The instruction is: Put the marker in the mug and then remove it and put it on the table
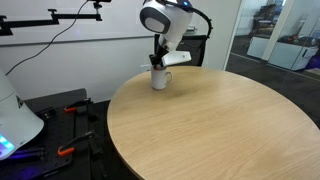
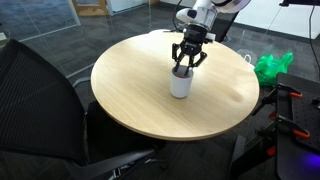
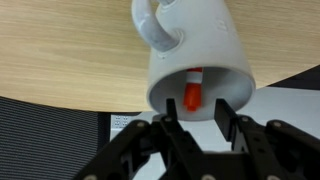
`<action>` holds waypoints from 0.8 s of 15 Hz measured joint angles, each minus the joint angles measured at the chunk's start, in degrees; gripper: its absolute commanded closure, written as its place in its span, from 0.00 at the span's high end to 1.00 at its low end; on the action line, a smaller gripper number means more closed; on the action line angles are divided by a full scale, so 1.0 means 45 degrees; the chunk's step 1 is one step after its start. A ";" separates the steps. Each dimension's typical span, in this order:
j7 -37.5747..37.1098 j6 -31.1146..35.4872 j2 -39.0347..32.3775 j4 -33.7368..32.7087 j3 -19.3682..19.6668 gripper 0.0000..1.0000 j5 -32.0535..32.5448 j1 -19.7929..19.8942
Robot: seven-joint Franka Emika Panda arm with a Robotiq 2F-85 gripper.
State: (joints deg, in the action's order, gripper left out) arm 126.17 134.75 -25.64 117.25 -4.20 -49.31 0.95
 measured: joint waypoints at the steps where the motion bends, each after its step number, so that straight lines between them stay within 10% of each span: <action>1: 0.0000 0.0000 -0.0027 0.0000 -0.0006 0.45 0.0000 0.0000; 8: 0.0000 0.0000 -0.0238 -0.0001 -0.0119 0.43 0.0000 0.0007; 12: 0.0000 0.0000 -0.0306 -0.0001 -0.0130 0.06 0.0000 0.0015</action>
State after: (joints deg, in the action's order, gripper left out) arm 126.17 134.75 -27.02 117.24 -4.78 -49.31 1.02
